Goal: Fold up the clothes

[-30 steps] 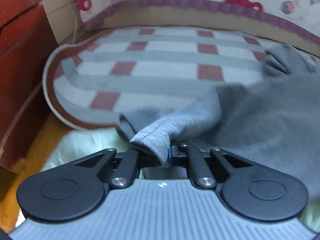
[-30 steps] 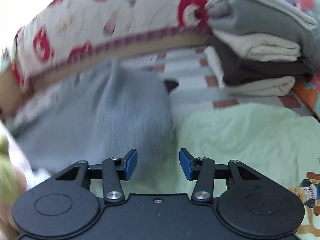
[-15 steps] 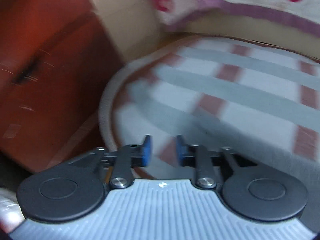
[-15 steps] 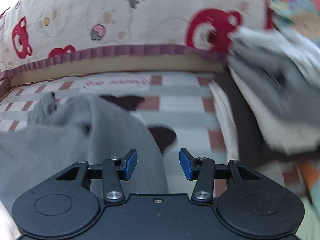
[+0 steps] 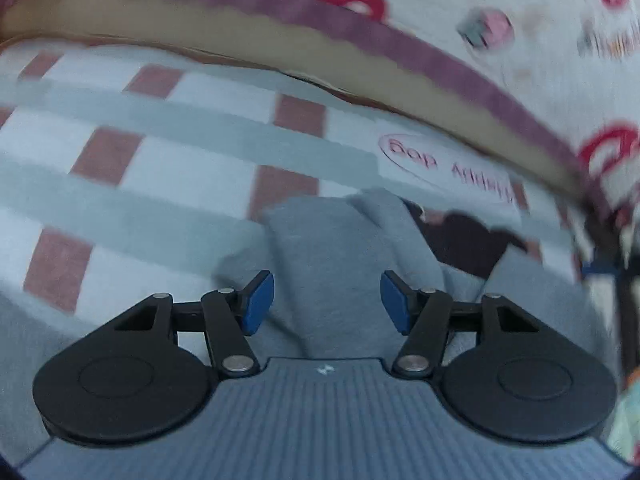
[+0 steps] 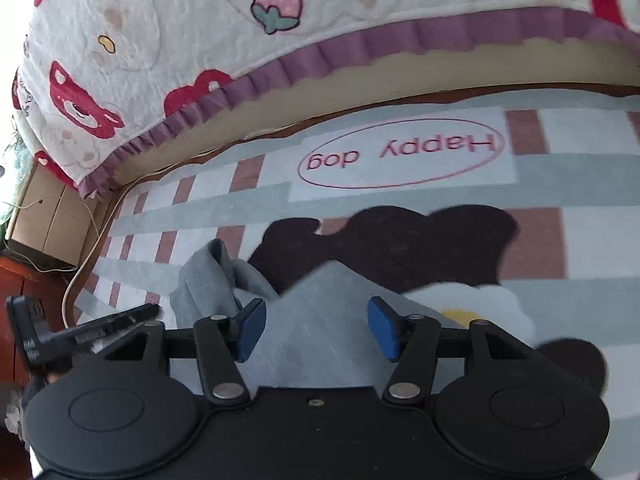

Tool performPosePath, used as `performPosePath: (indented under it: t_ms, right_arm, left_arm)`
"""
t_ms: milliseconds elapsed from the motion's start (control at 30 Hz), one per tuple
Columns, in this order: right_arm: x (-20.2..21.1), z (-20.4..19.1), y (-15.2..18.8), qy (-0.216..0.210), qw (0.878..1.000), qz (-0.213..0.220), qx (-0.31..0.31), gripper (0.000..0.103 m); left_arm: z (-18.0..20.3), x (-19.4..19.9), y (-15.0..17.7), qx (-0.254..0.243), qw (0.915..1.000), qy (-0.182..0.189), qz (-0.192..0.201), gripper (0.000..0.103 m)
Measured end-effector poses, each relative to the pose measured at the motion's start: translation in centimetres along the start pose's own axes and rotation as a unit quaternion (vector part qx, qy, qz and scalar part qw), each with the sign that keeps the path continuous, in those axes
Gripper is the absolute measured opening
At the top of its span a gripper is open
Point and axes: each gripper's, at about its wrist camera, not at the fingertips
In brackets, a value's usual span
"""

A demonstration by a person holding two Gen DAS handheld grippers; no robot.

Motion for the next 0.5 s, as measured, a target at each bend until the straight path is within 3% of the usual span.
performPosePath:
  t_ms: [100, 167, 233, 300, 333, 367, 400, 433, 500]
  right_arm:
    - [-2.0, -1.0, -0.3, 0.046, 0.998, -0.012, 0.047, 0.067]
    - [-3.3, -1.6, -0.4, 0.076, 0.994, -0.020, 0.078, 0.071]
    - [-5.1, -0.1, -0.6, 0.083, 0.995, -0.030, 0.034, 0.073]
    - [-6.6, 2.1, 0.3, 0.079, 0.993, -0.061, -0.059, 0.073]
    - [-6.5, 2.2, 1.2, 0.073, 0.992, -0.076, -0.063, 0.067]
    - [-6.4, 2.3, 2.1, 0.067, 0.991, -0.091, -0.067, 0.049]
    - [-6.4, 2.4, 3.1, 0.060, 0.990, -0.106, -0.070, 0.040]
    - [-5.7, 1.4, 4.1, 0.060, 0.992, -0.111, -0.029, 0.028]
    - [-3.7, -0.2, 6.8, 0.049, 0.992, -0.117, 0.028, 0.019]
  left_arm:
    - [1.9, -1.4, -0.1, -0.021, 0.9993, -0.029, 0.013, 0.065]
    - [1.1, -2.4, 0.8, 0.026, 0.9992, -0.026, 0.017, 0.065]
    - [0.4, -3.3, 1.7, 0.073, 0.9969, -0.023, 0.020, 0.065]
    - [-0.3, -4.2, 2.5, 0.106, 0.9939, -0.021, 0.024, 0.065]
    - [-0.2, -4.2, 2.5, 0.088, 0.9955, -0.024, 0.028, 0.065]
    - [-0.3, -4.0, 2.6, 0.075, 0.9962, -0.029, 0.032, 0.065]
    - [-0.3, -3.8, 2.7, 0.067, 0.9968, -0.026, 0.034, 0.065]
    - [-0.2, -3.6, 2.6, 0.067, 0.9972, -0.008, 0.031, 0.065]
    - [0.0, -3.3, 2.4, 0.063, 0.9974, 0.022, 0.029, 0.065]
Point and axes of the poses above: each gripper's, at about its wrist camera, not at the fingertips, and x roughly against the way its jaws point, z to its right, y to its underside, and after that the axes turned 11 degrees about z, right-handed
